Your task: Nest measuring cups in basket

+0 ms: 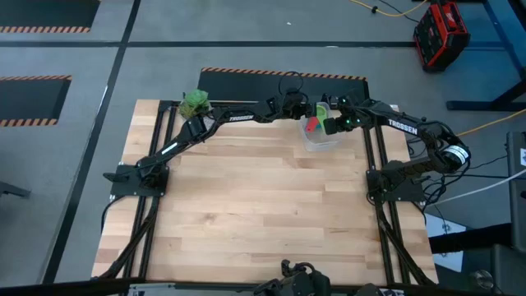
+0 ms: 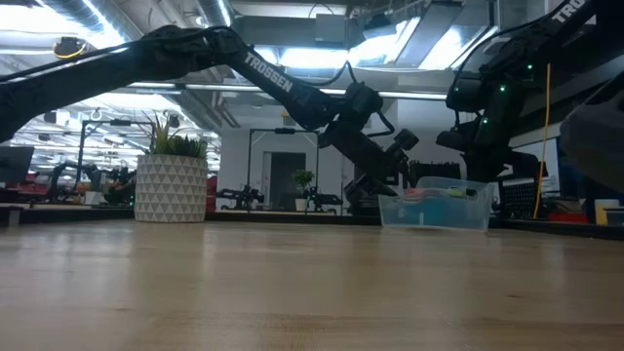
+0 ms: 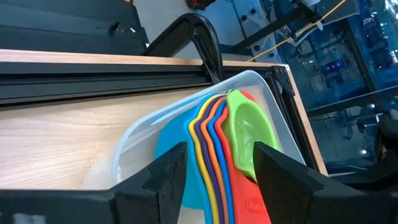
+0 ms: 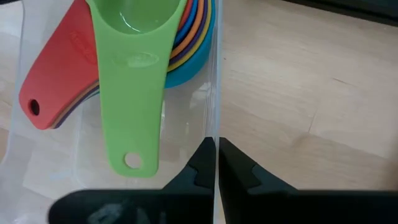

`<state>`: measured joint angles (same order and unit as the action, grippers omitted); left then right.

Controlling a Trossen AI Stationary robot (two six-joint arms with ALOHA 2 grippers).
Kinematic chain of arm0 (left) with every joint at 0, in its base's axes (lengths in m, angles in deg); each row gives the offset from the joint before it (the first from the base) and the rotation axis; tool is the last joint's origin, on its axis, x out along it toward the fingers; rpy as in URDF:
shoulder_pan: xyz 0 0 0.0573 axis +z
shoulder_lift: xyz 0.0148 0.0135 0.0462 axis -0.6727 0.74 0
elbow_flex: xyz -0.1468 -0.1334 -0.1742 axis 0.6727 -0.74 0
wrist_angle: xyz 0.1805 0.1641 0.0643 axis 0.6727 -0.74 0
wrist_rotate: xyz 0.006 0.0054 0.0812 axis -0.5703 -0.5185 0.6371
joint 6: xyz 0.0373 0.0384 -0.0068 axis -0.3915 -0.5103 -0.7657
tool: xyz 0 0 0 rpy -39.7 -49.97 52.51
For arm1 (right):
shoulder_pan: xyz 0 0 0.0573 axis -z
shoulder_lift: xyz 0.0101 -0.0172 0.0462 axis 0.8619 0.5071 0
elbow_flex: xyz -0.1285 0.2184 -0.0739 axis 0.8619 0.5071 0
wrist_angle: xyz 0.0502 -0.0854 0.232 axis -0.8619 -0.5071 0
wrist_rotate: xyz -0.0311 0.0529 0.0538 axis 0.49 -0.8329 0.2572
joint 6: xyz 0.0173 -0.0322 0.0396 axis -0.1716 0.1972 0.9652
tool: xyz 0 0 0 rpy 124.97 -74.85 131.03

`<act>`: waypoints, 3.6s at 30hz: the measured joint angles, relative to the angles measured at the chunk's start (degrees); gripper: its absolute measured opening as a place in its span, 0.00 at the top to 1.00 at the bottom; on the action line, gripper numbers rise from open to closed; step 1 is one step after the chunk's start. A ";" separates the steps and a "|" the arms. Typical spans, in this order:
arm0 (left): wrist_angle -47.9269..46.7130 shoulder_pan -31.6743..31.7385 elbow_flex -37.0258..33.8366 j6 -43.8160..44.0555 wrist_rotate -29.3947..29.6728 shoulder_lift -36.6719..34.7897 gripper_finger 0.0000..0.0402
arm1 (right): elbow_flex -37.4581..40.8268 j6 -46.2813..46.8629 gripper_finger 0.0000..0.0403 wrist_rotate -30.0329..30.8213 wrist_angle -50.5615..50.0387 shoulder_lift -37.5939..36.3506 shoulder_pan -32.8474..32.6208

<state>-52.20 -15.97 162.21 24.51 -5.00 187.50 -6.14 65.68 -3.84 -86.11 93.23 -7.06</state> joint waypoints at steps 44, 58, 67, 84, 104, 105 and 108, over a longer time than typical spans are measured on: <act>13.84 0.46 0.15 -4.44 -4.13 -0.02 0.56 | 0.20 -0.43 0.84 0.08 1.52 -2.72 1.05; 26.07 3.60 0.15 -6.26 -5.28 -0.02 0.56 | 0.17 -4.78 0.84 0.03 1.92 -14.20 5.29; 19.20 2.50 0.13 -30.53 -9.95 -9.43 0.56 | 0.12 -9.57 0.84 -5.03 3.48 -26.59 5.33; -29.34 -16.17 0.11 -74.92 8.19 -44.22 0.56 | 0.11 -13.93 0.84 -10.59 2.21 -46.50 -0.73; -15.43 -34.54 -54.77 -65.46 23.88 -84.52 0.56 | 0.13 -16.96 0.84 -12.30 1.38 -53.94 -4.36; -13.18 -34.68 -58.72 -64.74 23.82 -86.99 0.56 | 0.13 -17.05 0.84 -12.61 1.39 -53.94 -4.48; -7.83 -35.01 -69.64 -62.30 23.89 -94.24 0.56 | 0.13 -17.25 0.84 -12.98 1.39 -53.94 -4.82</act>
<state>-60.03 -50.98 92.57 -37.79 18.89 93.26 -6.01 48.43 -16.82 -84.72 39.28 -11.88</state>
